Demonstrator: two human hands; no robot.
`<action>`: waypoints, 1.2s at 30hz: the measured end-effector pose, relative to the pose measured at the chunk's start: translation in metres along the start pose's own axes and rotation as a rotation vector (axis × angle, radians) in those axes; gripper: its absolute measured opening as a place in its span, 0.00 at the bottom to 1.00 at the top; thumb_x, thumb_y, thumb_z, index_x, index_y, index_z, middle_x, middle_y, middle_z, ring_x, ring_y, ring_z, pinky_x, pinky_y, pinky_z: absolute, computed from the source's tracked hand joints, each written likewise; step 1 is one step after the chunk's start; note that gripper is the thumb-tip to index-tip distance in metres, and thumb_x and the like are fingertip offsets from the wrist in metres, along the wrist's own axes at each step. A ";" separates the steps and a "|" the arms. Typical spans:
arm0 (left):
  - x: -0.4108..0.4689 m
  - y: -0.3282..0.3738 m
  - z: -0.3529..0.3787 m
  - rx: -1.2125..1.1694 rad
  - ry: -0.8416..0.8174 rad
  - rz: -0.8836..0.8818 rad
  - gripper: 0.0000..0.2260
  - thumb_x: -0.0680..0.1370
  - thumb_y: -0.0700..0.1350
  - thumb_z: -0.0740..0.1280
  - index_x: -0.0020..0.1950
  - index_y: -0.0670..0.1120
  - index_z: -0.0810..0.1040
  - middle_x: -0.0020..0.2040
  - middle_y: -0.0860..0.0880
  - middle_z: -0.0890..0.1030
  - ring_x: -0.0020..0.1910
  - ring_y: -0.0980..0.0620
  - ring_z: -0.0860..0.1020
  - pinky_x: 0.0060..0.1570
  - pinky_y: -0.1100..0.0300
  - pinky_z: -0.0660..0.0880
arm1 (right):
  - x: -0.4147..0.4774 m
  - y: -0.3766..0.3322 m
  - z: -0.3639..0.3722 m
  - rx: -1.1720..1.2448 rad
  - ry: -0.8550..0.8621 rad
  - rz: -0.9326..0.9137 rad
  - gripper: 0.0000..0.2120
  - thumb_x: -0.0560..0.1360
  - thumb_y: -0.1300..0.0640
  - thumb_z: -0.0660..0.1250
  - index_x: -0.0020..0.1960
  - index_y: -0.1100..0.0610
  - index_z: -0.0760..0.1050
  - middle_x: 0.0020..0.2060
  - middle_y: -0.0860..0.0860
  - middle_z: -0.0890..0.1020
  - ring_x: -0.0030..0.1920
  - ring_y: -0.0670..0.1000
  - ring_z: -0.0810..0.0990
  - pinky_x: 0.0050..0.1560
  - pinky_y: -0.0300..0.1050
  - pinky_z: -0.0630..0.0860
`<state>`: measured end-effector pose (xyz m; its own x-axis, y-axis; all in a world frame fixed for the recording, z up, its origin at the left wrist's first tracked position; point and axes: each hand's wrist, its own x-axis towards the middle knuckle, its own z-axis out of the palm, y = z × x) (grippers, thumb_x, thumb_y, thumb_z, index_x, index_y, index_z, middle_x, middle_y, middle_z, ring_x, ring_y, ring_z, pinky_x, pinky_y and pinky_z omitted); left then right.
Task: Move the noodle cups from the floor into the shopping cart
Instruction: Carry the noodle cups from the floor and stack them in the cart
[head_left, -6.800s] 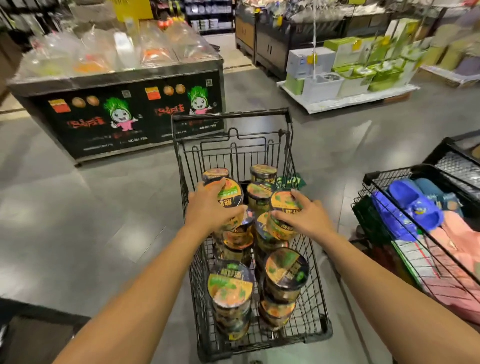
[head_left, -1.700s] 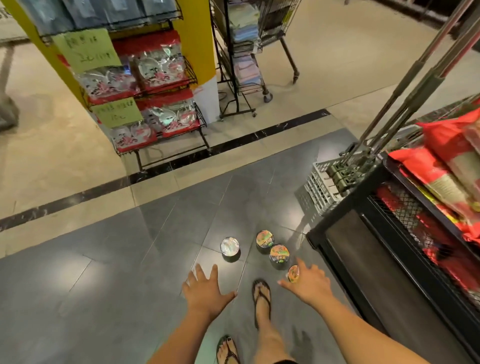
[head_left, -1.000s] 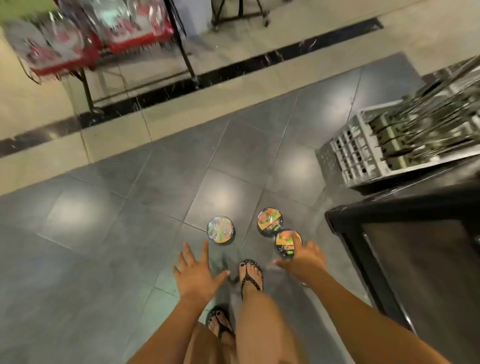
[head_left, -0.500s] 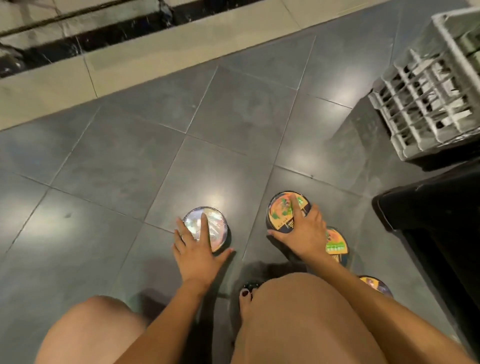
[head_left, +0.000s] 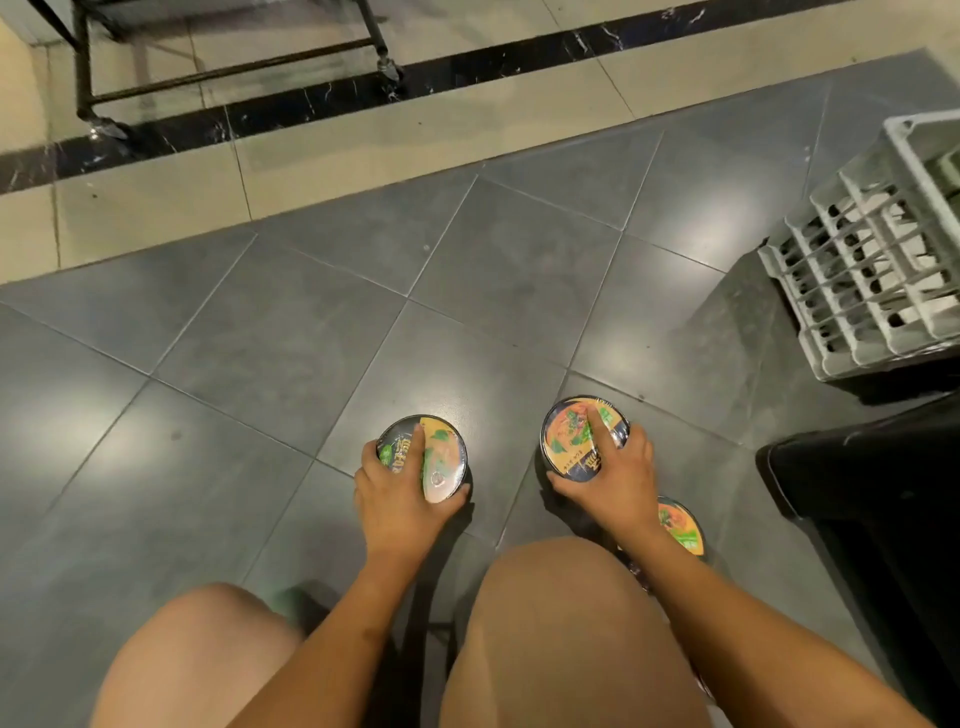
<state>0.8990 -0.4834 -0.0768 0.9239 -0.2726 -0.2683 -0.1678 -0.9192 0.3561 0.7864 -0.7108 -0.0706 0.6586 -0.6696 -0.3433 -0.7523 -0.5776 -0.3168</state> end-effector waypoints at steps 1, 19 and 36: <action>0.000 0.006 -0.014 -0.005 0.004 -0.005 0.43 0.64 0.68 0.72 0.75 0.57 0.63 0.70 0.39 0.61 0.64 0.37 0.66 0.62 0.45 0.69 | -0.003 -0.007 -0.015 0.008 0.001 0.007 0.47 0.64 0.35 0.73 0.77 0.45 0.57 0.68 0.58 0.62 0.68 0.58 0.62 0.67 0.51 0.66; -0.114 0.204 -0.472 0.118 -0.141 0.156 0.43 0.65 0.70 0.71 0.76 0.58 0.62 0.71 0.40 0.59 0.66 0.38 0.65 0.64 0.46 0.68 | -0.193 -0.162 -0.453 0.216 -0.096 0.141 0.47 0.63 0.34 0.72 0.77 0.42 0.55 0.67 0.56 0.59 0.67 0.60 0.66 0.68 0.50 0.67; -0.152 0.253 -0.613 0.444 -0.360 0.896 0.41 0.67 0.71 0.65 0.76 0.61 0.55 0.73 0.42 0.55 0.70 0.42 0.60 0.68 0.50 0.62 | -0.366 -0.233 -0.523 0.359 0.203 0.561 0.50 0.57 0.31 0.72 0.74 0.44 0.59 0.61 0.52 0.64 0.63 0.54 0.68 0.62 0.47 0.72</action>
<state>0.9262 -0.5008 0.6028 0.2570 -0.9029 -0.3446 -0.9143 -0.3426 0.2160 0.7129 -0.5756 0.5916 0.1294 -0.9159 -0.3801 -0.9041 0.0484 -0.4245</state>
